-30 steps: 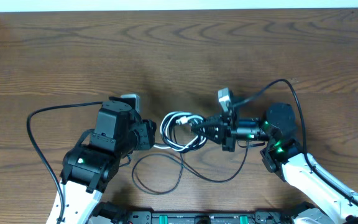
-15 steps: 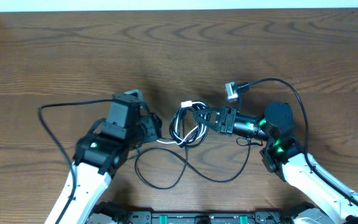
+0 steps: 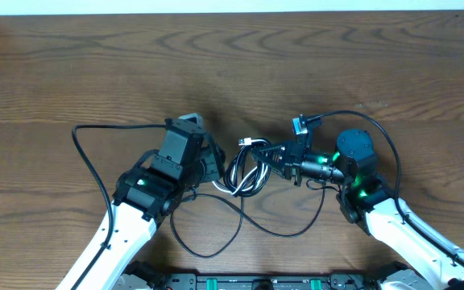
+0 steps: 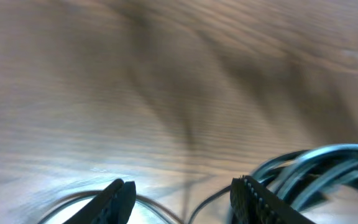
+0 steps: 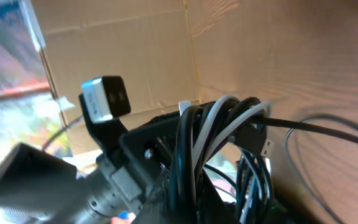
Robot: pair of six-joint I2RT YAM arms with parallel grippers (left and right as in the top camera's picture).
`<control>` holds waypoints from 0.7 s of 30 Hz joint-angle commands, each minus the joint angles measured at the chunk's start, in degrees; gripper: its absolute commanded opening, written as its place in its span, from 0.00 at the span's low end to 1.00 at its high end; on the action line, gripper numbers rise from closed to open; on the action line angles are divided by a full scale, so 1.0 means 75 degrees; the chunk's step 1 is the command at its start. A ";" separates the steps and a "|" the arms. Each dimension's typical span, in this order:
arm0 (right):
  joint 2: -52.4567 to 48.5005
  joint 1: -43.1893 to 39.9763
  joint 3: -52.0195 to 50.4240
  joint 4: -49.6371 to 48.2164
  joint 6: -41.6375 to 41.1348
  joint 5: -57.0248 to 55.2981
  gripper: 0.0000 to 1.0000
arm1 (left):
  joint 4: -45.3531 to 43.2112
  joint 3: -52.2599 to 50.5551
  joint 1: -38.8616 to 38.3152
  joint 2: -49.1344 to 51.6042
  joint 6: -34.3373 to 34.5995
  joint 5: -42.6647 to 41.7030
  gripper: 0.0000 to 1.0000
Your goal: Untangle cables
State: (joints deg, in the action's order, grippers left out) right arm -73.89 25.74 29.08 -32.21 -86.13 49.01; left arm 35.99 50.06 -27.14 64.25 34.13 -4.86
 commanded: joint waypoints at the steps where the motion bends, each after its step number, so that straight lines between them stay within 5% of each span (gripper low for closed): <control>1: 0.0015 0.0026 0.0026 -0.0012 0.2095 -0.0058 0.01 | 0.0157 0.0082 -0.0026 0.0006 0.0087 0.0968 0.47; 4: 0.0015 0.0023 0.0026 0.0090 0.3669 0.0052 0.01 | 0.0166 0.0085 -0.0012 -0.0006 0.0058 0.0994 0.58; 9: 0.0015 -0.0117 0.0026 0.0664 0.5377 0.0055 0.01 | 0.0108 0.0085 -0.0015 -0.0201 -0.1061 0.0772 0.60; 12: 0.0015 -0.0341 0.0026 0.1172 0.5931 0.0140 0.01 | 0.0105 0.0085 -0.0015 -0.0513 -0.1708 0.0679 0.76; 14: 0.0015 -0.0574 0.0026 0.1230 0.6481 0.0831 0.01 | 0.0044 0.0085 -0.0015 -0.0848 -0.1982 0.0548 0.89; 21: 0.0015 -0.1542 0.0026 -0.0096 0.7968 0.4628 0.01 | -0.0291 0.0085 -0.0012 -0.1754 -0.3966 -0.1588 0.96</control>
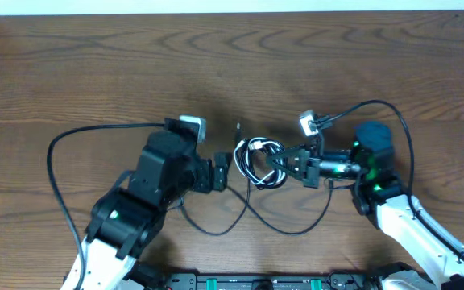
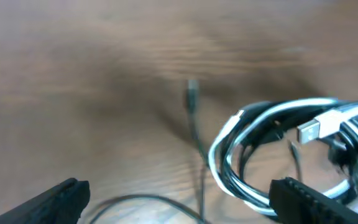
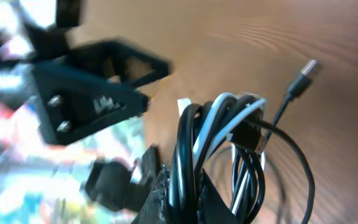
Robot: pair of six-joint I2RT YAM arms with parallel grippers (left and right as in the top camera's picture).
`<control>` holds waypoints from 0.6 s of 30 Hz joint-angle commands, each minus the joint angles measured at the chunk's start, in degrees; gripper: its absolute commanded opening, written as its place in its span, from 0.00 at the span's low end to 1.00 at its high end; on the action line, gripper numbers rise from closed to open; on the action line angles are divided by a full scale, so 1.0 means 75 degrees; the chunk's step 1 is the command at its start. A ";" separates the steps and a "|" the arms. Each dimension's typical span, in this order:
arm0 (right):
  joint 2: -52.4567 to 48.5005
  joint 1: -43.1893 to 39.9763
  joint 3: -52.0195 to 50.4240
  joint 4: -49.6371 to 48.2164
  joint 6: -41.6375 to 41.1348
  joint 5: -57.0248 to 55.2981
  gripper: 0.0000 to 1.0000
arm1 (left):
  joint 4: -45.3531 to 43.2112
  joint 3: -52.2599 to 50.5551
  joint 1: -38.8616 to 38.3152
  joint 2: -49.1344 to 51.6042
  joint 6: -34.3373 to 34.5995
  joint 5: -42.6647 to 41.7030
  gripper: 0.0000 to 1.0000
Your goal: Untangle cables
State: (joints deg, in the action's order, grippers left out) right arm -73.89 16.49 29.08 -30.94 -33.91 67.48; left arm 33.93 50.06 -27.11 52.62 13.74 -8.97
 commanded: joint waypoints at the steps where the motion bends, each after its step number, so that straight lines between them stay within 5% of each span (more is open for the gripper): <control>1: 0.0015 -0.0408 0.0026 -0.0431 0.1049 0.2562 0.01 | 0.0003 0.0085 -0.0015 -0.0259 -0.1457 -0.1148 0.96; 9: 0.0015 -0.0530 0.0026 -0.0557 0.0679 0.2938 0.01 | 0.0029 0.0085 -0.0017 -0.0064 -0.3389 -0.3299 0.97; 18: 0.0015 -0.0035 0.0026 -0.0560 0.0519 0.2938 0.01 | -0.0766 0.0085 -0.0017 0.1134 -0.3794 -0.4214 0.97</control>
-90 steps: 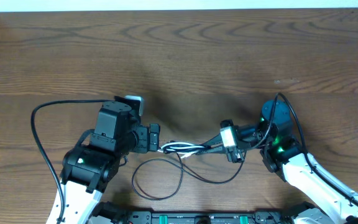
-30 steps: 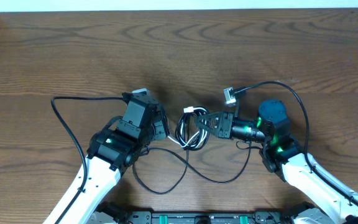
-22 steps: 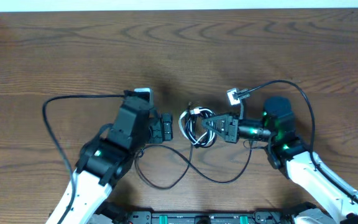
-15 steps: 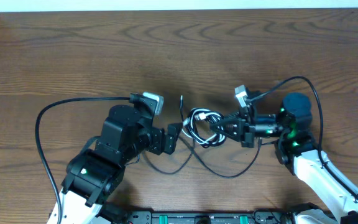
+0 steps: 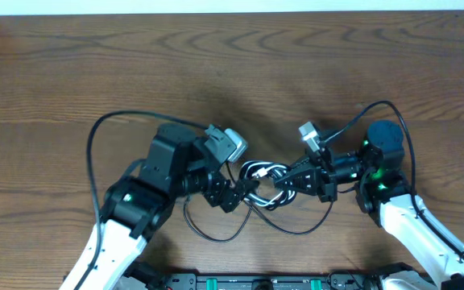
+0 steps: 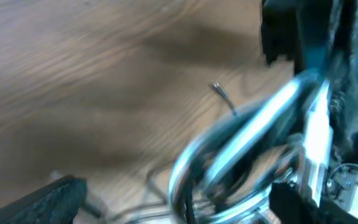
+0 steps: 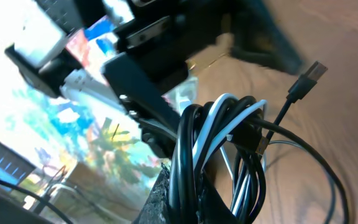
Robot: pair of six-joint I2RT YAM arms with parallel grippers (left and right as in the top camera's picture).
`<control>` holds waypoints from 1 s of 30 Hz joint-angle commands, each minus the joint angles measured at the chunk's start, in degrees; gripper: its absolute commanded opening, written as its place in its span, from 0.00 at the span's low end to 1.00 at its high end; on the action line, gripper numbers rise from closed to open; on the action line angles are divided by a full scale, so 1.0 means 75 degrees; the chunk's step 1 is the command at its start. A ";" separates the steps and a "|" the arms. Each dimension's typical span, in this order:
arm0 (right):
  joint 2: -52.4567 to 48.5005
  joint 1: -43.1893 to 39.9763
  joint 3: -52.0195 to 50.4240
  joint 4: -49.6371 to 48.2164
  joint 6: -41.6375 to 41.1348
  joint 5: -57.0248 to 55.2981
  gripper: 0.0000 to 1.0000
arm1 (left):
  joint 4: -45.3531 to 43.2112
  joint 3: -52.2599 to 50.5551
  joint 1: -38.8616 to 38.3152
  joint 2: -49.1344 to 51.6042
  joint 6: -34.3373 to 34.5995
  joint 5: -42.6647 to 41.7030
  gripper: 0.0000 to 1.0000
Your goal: Untangle cables
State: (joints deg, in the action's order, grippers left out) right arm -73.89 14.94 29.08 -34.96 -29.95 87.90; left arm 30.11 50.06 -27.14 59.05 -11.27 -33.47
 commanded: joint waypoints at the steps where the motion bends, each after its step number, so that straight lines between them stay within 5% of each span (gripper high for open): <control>1: 0.0015 0.0195 0.0026 -0.0023 -0.0035 0.0216 0.01 | -0.0382 0.0085 -0.0015 0.0373 -0.0606 -0.1256 0.97; 2: 0.0015 0.0204 0.0026 -0.0023 -0.0035 0.0216 0.01 | -0.0530 0.0085 -0.0015 0.0498 -0.0787 -0.1597 0.93; 6: 0.0015 0.0201 0.0026 -0.0026 -0.0032 0.0216 0.01 | -0.0609 0.0085 0.0015 0.0804 -0.0898 -0.1478 0.46; 12: 0.0015 -0.0052 0.0026 -0.0026 -0.0035 0.0216 0.01 | 0.0329 0.0085 0.0178 0.0903 -0.1183 -0.1221 0.08; 17: 0.0015 -0.0192 0.0026 -0.0026 -0.0175 0.0213 0.01 | 0.0705 0.0085 0.0259 0.0898 -0.1265 -0.1233 0.08; 20: 0.0015 -0.0204 0.0026 -0.0026 0.0032 0.0181 0.23 | 0.0691 0.0085 0.0262 0.0898 -0.1259 -0.1253 0.08; 23: 0.0015 -0.0216 0.0026 -0.0023 0.0475 -0.0058 0.22 | 0.0697 0.0085 0.0262 0.0898 -0.1023 -0.1253 0.08; 30: 0.0015 -0.0210 0.0026 0.0749 0.0551 -0.2838 0.29 | 0.0758 0.0085 0.0259 0.0901 -0.0600 -0.1172 0.08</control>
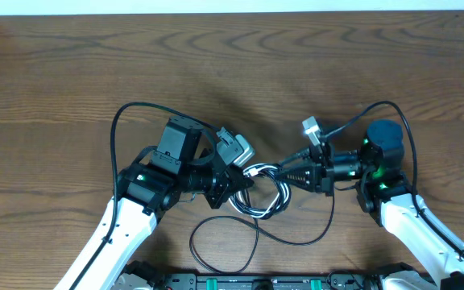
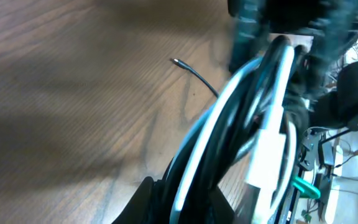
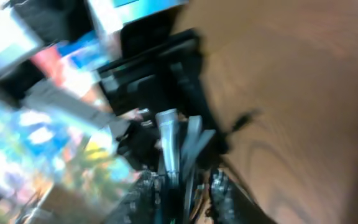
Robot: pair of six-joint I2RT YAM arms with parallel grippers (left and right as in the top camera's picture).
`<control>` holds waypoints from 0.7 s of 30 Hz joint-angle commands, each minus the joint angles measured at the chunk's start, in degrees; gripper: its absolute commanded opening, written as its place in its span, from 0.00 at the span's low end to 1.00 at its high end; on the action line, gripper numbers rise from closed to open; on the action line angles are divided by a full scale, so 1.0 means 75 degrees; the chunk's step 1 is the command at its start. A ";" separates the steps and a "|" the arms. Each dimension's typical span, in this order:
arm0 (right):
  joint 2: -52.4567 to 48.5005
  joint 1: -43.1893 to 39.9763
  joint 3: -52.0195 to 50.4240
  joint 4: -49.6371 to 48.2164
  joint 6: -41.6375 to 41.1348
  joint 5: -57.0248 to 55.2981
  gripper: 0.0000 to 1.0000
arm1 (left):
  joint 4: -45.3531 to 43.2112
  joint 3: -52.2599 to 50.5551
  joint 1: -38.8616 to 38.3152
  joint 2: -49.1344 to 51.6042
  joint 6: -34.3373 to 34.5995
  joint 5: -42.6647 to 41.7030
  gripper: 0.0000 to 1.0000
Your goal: Untangle cables
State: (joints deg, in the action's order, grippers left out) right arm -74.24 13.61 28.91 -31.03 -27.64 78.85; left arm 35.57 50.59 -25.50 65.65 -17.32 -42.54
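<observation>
A coil of black and white cables (image 1: 263, 192) hangs between my two grippers at the middle front of the table. From the left, my left gripper (image 1: 238, 187) is shut on it. In the left wrist view the strands (image 2: 241, 118) run straight down into its jaws (image 2: 194, 199). My right gripper (image 1: 287, 176) holds the coil's right side. The blurred right wrist view shows its fingers (image 3: 148, 186) close on either side of a few strands, gripper (image 3: 182, 186) shut. A thin black cable (image 1: 224, 242) trails from the coil toward the front edge.
A loose plug end (image 2: 178, 61) lies on the brown wooden table (image 1: 216, 64). The arms' own black leads arch beside them, one at the left (image 1: 123, 129) and one at the right (image 1: 397, 121). The far edge of the table meets a white strip.
My left gripper was open beside the coil and is now shut on its left side. The trailing black cable now loops nearer the front edge. The right gripper is still on the coil.
My right gripper held the coil throughout while my left gripper was open. The left arm stood beside the coil, then drew back left as the coil rose, then came in at the coil with fingers wide. Now both grippers hold the coil.
</observation>
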 commanded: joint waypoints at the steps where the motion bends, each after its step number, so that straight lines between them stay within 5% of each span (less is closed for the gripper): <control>1: 0.0061 -0.0029 0.0050 0.0452 0.0248 -0.2127 0.30 | 0.0047 0.0015 0.0041 0.0029 0.0207 0.0230 0.08; 6: 0.0061 -0.0032 0.0050 0.1378 0.0592 -0.4092 0.31 | 0.0026 0.0015 0.0041 0.0038 0.0242 0.1376 0.08; 21: 0.0070 -0.0032 0.0050 0.1306 0.0956 -0.3337 0.31 | -0.0373 0.0015 0.0041 0.1236 0.1690 0.1174 0.08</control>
State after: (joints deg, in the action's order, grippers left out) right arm -74.19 13.61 28.97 -21.02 -21.82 50.92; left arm 33.87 50.59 -25.23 73.34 -8.34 -32.64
